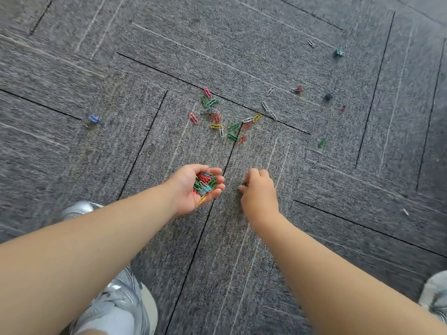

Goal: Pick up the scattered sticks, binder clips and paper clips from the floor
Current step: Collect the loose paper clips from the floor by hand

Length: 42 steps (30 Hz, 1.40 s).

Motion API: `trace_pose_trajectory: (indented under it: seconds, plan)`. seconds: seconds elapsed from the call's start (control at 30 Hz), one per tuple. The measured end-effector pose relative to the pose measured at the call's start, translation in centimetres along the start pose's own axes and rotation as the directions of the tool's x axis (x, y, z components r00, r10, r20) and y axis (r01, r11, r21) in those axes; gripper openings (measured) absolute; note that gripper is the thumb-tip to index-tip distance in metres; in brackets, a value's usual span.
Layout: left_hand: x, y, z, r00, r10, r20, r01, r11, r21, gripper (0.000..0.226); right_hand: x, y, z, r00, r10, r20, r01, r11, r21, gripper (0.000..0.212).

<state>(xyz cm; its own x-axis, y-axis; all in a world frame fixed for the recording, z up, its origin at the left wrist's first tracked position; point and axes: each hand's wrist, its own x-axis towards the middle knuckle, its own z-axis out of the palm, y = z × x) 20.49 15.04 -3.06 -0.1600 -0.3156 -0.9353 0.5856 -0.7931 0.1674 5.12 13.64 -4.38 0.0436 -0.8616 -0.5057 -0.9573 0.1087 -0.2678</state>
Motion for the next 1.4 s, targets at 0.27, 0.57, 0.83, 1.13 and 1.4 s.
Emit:
trace_pose_trajectory:
  seconds: [0.27, 0.57, 0.83, 1.13, 1.4]
  plan:
    - [-0.1, -0.1, -0.9, 1.000, -0.010, -0.030, 0.011, 1.000, 0.007, 0.031, -0.6, 0.7, 1.5, 0.996, 0.051, -0.072, -0.050, 0.998, 0.023, 0.013]
    - [0.0, 0.1, -1.2, 0.999, 0.012, -0.031, -0.011, 0.999, 0.031, 0.030, -0.3, 0.5, 0.2, 0.988, 0.155, 0.018, -0.156, 0.967, 0.202, 0.011]
    - [-0.1, 0.5, -1.3, 0.999, -0.019, -0.026, 0.019, 1.000, -0.024, 0.019, -2.6, -6.1, -2.4, 0.977, -0.189, 0.101, 0.092, 0.795, 0.600, 0.009]
    - [-1.6, 2.7, -7.6, 1.000, 0.021, 0.006, -0.020, 0.995, -0.100, 0.024, -0.3, -11.3, 0.3, 0.977, -0.199, 0.072, 0.149, 0.889, 0.433, 0.013]
    - [-2.3, 4.6, -14.8, 0.992, 0.074, -0.099, -0.099, 0.958, -0.269, 0.030, 5.4, -17.4, 4.0, 0.835, -0.500, 0.229, 0.515, 0.857, -0.008, 0.025]
